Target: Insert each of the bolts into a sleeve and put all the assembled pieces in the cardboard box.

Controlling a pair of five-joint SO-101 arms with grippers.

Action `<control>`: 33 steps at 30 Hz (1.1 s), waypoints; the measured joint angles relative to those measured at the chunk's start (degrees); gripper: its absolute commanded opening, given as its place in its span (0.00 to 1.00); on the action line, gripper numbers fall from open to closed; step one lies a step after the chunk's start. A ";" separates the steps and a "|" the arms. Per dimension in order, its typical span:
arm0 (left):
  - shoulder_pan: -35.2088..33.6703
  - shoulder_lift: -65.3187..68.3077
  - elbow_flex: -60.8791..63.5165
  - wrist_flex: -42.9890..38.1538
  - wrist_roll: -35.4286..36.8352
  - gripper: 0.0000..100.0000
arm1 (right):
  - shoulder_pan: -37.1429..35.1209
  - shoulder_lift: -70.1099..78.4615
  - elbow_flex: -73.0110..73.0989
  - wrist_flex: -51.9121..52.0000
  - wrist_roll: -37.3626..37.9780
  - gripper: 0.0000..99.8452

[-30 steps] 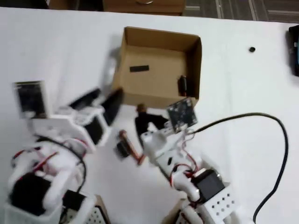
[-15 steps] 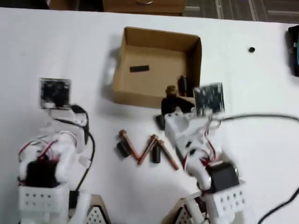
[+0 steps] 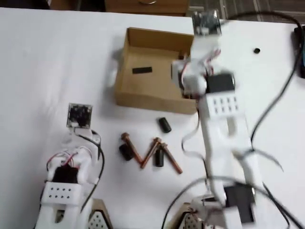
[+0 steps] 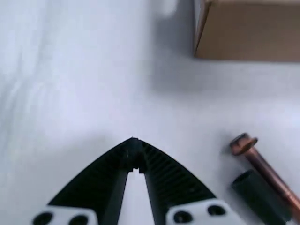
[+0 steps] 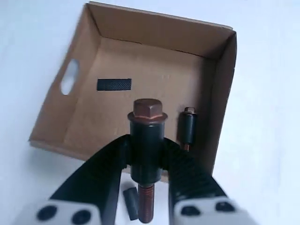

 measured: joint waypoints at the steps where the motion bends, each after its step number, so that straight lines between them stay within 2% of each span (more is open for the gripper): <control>1: 0.00 0.00 1.23 -0.35 0.00 0.02 | 0.44 4.04 -4.57 1.85 0.00 0.02; 6: 0.09 0.00 1.93 -1.58 0.00 0.02 | 1.32 22.59 -23.47 8.44 0.00 0.02; 10: 0.09 0.00 1.93 -1.58 0.00 0.02 | 1.32 35.69 -33.05 9.93 0.00 0.02; 17: 0.09 0.00 1.93 -1.67 0.00 0.02 | 1.32 53.10 -43.43 10.02 0.00 0.02; 23: 0.09 0.00 1.93 -1.76 0.00 0.02 | 1.41 62.24 -46.24 10.29 0.00 0.02; 33: 0.09 0.00 1.93 -1.76 0.00 0.02 | 1.41 62.42 -52.84 17.93 0.00 0.26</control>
